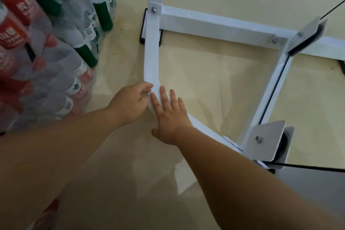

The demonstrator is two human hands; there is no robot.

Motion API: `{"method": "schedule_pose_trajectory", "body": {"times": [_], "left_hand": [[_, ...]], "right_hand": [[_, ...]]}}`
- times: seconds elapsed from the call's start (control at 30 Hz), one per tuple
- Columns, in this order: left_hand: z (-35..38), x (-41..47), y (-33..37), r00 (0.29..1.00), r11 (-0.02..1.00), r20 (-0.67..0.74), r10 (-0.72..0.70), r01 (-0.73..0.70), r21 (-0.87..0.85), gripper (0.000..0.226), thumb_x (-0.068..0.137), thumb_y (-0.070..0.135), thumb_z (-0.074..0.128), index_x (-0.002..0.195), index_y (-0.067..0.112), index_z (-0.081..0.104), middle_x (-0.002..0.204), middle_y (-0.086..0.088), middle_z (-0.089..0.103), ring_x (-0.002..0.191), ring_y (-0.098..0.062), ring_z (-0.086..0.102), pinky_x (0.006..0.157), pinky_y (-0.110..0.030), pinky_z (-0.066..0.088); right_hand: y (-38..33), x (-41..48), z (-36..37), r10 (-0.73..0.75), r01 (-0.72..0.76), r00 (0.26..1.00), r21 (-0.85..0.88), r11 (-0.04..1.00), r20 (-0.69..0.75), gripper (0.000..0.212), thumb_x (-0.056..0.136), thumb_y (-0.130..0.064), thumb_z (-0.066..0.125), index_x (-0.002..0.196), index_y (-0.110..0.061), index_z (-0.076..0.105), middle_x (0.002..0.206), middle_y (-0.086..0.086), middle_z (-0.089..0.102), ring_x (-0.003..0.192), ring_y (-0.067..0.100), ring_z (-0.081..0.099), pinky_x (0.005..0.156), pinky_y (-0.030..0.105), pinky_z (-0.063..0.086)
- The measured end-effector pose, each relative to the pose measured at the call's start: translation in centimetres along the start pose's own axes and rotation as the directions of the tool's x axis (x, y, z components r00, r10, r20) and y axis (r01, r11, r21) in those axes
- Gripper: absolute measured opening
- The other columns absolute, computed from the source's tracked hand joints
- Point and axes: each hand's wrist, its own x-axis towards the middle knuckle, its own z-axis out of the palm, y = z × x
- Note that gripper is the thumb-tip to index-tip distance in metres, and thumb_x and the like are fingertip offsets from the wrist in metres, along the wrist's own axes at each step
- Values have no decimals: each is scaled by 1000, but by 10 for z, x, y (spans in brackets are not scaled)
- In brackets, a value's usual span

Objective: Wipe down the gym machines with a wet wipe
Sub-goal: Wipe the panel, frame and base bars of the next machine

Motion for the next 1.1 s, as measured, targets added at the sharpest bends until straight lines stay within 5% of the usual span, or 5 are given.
{"method": "schedule_pose_trajectory", "body": {"times": [0.33,0.43,0.6,0.87,1.1], "left_hand": [[-2,1,2,999,997,-7,-45,45,60,40,95,16,50,133,16,62,134,-7,64,125,-25,59,107,-41,45],[-8,-5,3,997,996,62,-35,30,80,57,85,33,40,136,16,61,140,-6,60,130,-24,55,110,-37,42],[-12,-3,-19,992,995,115,-43,32,93,48,104,21,41,151,25,45,160,9,35,147,-12,34,122,-34,26],[-21,15,-30,970,961,-14,-243,239,-140,43,106,20,37,146,20,51,153,-2,47,140,-18,41,120,-35,28],[-17,24,-33,970,948,26,-241,241,-210,42,104,20,36,143,21,54,152,-2,48,140,-18,41,120,-38,29]], "right_hand": [[55,-75,25,-72,54,986,-120,991,-148,106,85,-54,64,162,-25,-3,170,13,-5,156,42,-3,125,58,9],[51,-74,28,-98,90,994,-134,987,-52,105,88,-61,57,162,-21,-7,170,10,-12,155,40,-11,124,59,12],[42,-34,13,-195,196,980,-185,963,25,109,91,-63,55,159,-22,-18,166,5,-28,152,37,-25,126,53,-3],[13,44,-19,-255,253,967,-214,944,17,100,94,-58,53,162,-21,-11,167,4,-27,152,38,-26,126,51,-3],[45,-15,15,-559,535,828,-361,764,41,81,95,-61,42,158,-12,32,165,8,30,157,34,-2,126,53,0]]}}
